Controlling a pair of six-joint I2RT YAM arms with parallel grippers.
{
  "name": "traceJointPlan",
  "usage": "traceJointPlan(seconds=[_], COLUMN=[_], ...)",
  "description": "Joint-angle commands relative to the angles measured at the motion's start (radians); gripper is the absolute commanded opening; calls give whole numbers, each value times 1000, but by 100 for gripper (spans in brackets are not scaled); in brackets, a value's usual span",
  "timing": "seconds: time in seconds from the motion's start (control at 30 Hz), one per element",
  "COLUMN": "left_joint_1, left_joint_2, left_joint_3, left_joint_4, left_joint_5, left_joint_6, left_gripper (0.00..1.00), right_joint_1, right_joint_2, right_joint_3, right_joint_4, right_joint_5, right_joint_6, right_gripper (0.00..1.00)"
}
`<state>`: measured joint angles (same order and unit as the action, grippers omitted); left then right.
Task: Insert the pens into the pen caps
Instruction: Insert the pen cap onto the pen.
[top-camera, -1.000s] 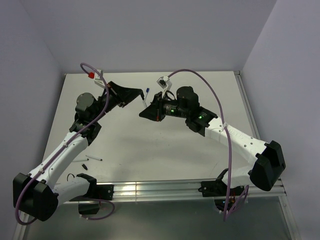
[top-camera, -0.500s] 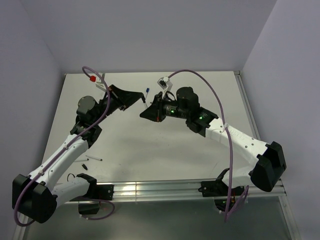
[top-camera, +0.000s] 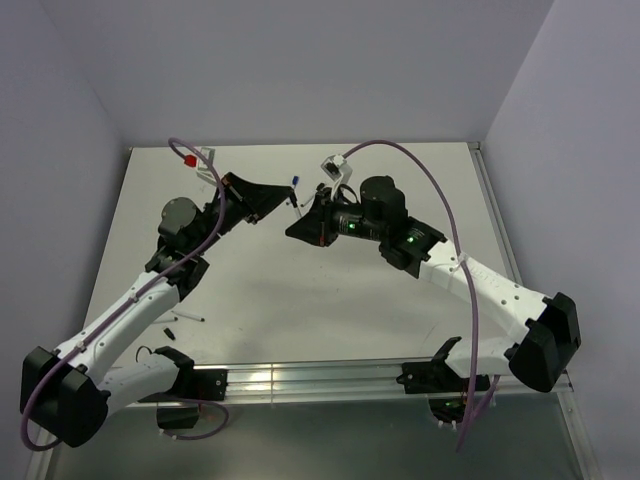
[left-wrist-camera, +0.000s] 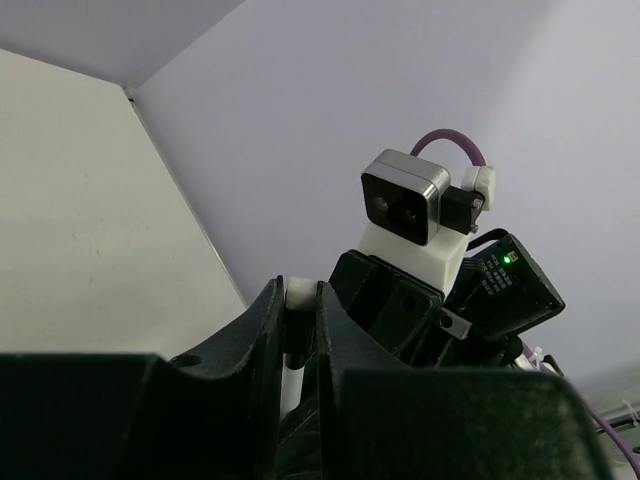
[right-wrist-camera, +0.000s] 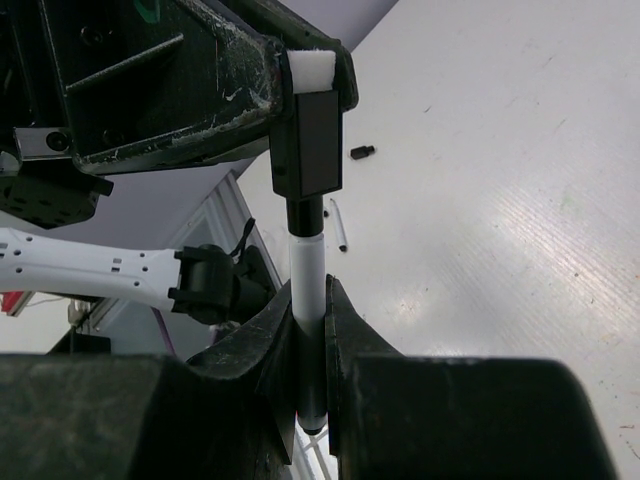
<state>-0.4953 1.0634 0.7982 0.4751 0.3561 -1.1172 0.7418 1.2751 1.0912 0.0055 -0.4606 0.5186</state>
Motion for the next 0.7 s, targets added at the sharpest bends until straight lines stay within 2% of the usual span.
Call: traceJointPlan(seconds=[0.0,0.67], left_joint_1=[-58,-204], left_joint_2=[-28,-57], left_joint_3=[-7,-77], left_joint_4=[-7,154], left_joint_5=[75,190], left_joint_6=[46,146], left_gripper=[0,0], right_joint_1=[-9,-27], right_joint_2=[-57,-192], right_joint_3=[15,-94], right_joint_4=[122,321], right_joint_5=[48,-131], right_joint_6=[-29,-52], right_gripper=[0,0])
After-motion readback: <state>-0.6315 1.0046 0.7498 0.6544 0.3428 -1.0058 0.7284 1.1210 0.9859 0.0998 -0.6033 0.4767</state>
